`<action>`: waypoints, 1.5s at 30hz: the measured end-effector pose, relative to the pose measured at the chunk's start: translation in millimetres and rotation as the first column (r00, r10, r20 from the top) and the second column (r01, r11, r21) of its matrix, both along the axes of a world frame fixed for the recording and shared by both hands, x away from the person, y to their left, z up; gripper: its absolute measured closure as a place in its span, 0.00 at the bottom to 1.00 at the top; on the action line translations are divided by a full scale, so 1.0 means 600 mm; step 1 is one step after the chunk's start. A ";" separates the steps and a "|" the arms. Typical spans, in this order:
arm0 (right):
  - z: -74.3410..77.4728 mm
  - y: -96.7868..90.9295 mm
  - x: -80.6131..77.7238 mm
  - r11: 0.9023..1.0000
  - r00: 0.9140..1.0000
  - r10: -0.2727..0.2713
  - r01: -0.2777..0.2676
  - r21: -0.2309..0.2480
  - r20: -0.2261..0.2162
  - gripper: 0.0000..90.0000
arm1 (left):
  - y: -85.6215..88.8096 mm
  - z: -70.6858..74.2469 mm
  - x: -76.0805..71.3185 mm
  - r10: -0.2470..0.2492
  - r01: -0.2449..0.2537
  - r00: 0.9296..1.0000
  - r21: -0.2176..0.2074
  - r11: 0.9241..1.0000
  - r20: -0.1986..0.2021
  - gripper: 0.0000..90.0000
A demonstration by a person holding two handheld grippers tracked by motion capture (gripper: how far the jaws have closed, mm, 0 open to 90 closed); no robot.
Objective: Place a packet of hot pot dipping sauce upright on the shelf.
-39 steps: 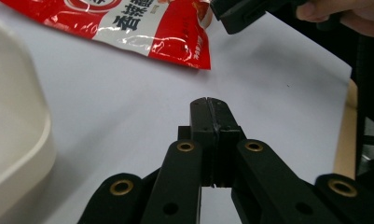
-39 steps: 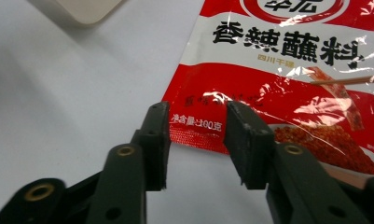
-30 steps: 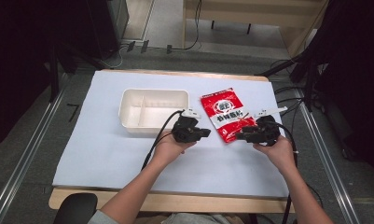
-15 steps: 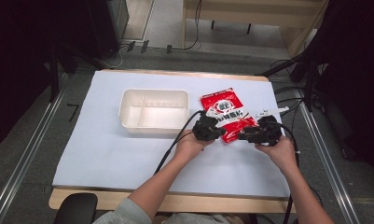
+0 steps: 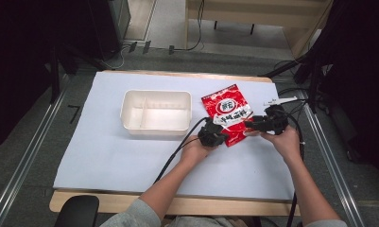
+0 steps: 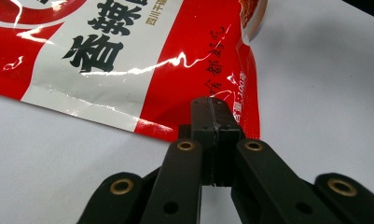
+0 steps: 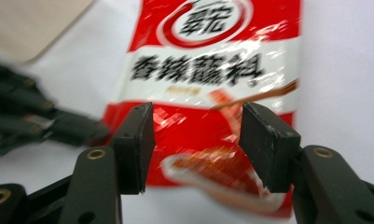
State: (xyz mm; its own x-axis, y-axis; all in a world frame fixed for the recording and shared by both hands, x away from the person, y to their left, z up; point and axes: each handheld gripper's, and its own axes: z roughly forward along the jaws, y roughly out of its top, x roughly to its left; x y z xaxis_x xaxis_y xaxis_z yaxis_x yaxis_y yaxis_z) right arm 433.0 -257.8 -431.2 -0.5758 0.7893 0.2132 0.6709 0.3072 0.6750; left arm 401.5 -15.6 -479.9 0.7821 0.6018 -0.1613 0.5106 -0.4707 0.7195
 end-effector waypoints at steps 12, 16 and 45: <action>-0.018 -0.002 0.099 0.995 0.995 -0.091 0.089 -0.032 -0.052 0.43 | 0.000 -0.001 0.000 0.006 -0.006 1.000 -0.001 1.000 -0.005 1.00; -0.024 0.001 0.130 0.994 0.992 -0.103 0.102 -0.027 -0.067 0.43 | 0.001 -0.001 0.000 0.008 -0.008 1.000 -0.004 1.000 -0.006 1.00; -0.021 0.060 0.122 1.000 0.987 0.010 -0.014 -0.024 -0.160 0.97 | 0.026 0.017 0.008 0.002 -0.002 0.996 0.001 1.000 -0.094 0.74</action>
State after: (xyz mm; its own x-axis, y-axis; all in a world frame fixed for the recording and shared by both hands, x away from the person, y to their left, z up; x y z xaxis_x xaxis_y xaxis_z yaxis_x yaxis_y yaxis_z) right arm 506.3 -222.0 -443.9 -0.5456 0.7886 0.2837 0.7658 0.3316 0.5511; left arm 406.3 0.0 -469.7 0.7622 0.6038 -0.2333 0.5770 -0.4705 0.6676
